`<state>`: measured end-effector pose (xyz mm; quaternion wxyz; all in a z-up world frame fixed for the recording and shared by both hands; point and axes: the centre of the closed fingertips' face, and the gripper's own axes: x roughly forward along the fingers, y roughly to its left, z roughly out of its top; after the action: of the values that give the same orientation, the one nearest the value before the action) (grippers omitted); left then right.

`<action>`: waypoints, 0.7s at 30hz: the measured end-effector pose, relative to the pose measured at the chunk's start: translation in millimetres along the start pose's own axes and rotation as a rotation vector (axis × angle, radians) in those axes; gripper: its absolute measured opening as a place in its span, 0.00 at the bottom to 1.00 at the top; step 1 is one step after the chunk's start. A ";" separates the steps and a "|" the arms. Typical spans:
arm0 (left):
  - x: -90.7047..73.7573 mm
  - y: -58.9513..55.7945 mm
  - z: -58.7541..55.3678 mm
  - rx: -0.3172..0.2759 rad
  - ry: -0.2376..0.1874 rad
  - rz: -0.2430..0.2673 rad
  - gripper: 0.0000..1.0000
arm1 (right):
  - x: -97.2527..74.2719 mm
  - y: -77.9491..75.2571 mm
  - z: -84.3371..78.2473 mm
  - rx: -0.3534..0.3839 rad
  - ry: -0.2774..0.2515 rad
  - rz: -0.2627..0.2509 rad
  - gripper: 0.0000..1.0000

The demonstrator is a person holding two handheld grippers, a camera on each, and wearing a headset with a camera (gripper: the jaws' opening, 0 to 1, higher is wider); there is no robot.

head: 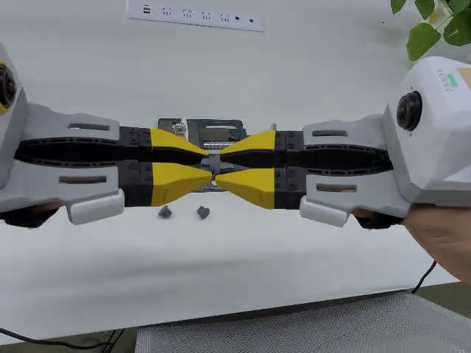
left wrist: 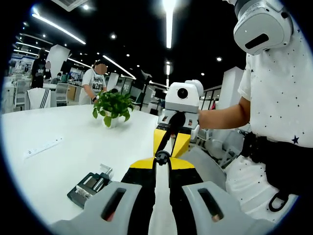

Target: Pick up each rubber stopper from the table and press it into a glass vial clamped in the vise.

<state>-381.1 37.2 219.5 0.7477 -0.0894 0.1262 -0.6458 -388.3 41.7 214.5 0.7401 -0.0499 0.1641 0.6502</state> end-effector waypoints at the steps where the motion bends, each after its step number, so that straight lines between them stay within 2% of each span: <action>1: -0.3 -0.1 0.1 -0.003 -0.003 -0.003 0.05 | -0.1 0.3 -0.1 0.000 0.000 0.004 0.06; 9: -1.4 -0.5 -0.8 -0.025 -0.005 -0.016 0.05 | 1.1 1.5 0.6 -0.006 0.006 0.016 0.05; 21: -1.0 -2.3 -5.7 -0.007 0.009 -0.011 0.06 | 4.3 2.9 -2.9 0.002 0.022 0.014 0.05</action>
<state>-385.2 38.0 214.9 0.7432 -0.0897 0.1314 -0.6499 -391.2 45.4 210.8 0.7337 -0.0550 0.1733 0.6547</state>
